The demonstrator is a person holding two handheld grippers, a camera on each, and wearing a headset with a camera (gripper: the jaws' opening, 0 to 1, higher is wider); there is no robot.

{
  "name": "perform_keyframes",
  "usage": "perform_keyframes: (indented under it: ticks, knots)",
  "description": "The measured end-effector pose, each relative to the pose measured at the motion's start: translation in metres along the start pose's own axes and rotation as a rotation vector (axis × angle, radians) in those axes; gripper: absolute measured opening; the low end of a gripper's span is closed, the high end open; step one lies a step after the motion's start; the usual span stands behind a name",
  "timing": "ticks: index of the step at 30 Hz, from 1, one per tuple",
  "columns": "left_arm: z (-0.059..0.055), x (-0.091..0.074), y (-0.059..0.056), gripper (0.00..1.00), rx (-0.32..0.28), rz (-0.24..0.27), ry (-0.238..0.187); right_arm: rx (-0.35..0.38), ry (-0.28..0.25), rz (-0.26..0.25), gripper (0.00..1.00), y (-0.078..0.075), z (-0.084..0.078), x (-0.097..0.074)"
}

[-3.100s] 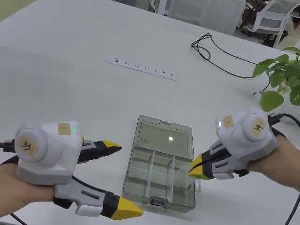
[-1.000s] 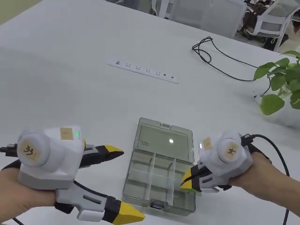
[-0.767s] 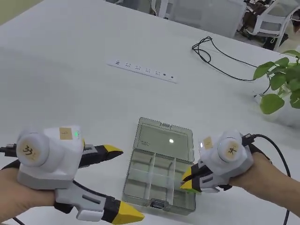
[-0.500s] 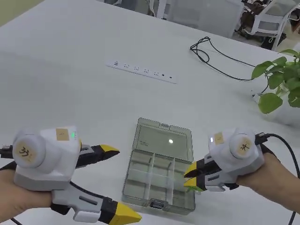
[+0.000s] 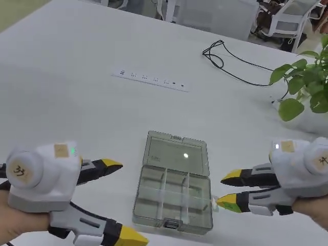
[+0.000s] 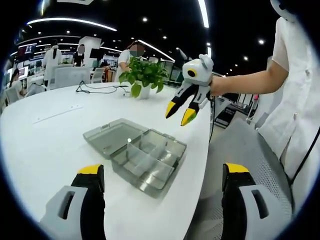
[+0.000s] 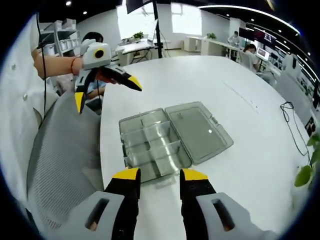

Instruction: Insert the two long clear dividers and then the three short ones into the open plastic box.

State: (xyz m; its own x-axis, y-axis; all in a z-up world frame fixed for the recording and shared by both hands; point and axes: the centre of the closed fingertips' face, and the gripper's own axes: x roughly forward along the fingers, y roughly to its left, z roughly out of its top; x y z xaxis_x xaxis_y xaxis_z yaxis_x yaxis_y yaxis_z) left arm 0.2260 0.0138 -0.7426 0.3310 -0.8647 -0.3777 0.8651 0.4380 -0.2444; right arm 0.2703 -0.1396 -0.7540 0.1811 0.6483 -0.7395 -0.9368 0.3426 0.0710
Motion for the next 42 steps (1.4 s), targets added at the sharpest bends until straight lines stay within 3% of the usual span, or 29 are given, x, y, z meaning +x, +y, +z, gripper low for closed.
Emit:
perform_keyframes:
  ticks: [16,31,42]
  knots:
    - [0.000,-0.006,0.002,1.00,0.014,0.007,0.020,0.085,-0.070,-0.046,0.51,0.012,-0.020,-0.028]
    - [-0.004,-0.007,-0.005,1.00,0.024,-0.010,0.036,0.109,-0.060,-0.057,0.64,0.023,-0.043,-0.028]
    - [-0.004,-0.004,-0.009,1.00,0.019,-0.016,0.027,0.114,-0.066,-0.056,0.68,0.025,-0.041,-0.028]
